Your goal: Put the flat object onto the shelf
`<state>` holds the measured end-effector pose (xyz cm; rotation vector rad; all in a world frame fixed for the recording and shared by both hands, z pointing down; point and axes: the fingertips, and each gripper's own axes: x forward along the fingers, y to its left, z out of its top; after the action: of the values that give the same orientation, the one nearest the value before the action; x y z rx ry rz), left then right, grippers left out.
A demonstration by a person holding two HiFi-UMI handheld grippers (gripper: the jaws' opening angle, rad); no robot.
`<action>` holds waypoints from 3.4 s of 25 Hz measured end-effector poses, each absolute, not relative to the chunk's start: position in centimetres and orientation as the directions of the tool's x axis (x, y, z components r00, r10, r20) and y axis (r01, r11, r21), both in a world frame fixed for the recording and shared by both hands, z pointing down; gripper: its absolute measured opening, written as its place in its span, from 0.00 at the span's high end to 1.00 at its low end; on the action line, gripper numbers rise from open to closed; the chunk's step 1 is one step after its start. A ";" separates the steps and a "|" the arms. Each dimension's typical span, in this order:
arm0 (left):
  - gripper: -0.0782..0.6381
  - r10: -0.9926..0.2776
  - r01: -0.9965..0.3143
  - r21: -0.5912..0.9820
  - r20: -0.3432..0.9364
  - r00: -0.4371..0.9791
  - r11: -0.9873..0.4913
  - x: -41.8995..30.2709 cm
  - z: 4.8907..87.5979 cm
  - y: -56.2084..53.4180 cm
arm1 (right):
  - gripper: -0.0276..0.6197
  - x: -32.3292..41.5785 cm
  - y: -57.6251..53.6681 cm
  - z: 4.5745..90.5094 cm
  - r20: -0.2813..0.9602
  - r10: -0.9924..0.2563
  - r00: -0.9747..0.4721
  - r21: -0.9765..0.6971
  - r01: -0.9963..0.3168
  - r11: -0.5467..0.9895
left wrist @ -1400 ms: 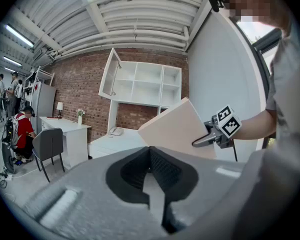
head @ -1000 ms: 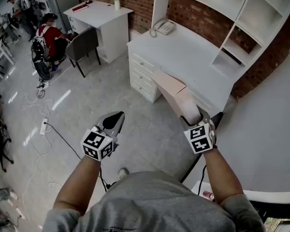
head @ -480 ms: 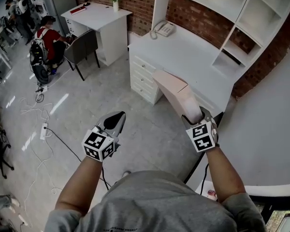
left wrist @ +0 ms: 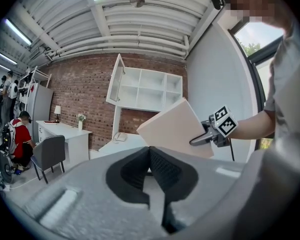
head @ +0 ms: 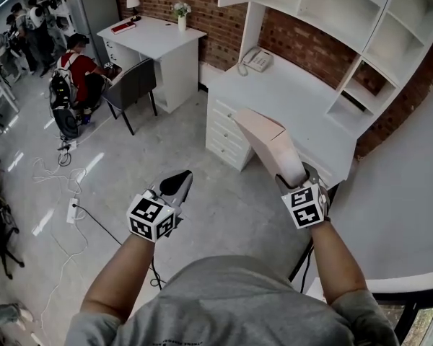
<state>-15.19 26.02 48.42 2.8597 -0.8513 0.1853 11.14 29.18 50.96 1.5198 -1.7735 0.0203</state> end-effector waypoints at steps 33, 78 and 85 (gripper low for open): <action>0.89 -0.743 -0.760 0.103 0.160 0.650 -0.642 2.6 47.1 -7.7 | 0.54 26.6 -12.8 48.1 0.510 -0.826 -0.241 0.476 -0.720 0.504; 0.89 -0.541 -0.541 0.071 0.027 0.841 -0.838 3.4 39.3 -38.1 | 0.54 28.0 -31.4 40.8 0.408 -0.911 0.063 0.601 -0.770 0.216; 0.89 -0.455 -0.454 0.016 -0.037 0.890 -0.891 5.2 33.6 -38.6 | 0.54 29.8 -29.5 33.7 0.290 -0.938 0.192 0.654 -0.755 0.048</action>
<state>5.18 -38.56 33.58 3.0471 -0.7328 -0.0626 29.83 -29.52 33.74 1.7427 -1.6010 -0.3190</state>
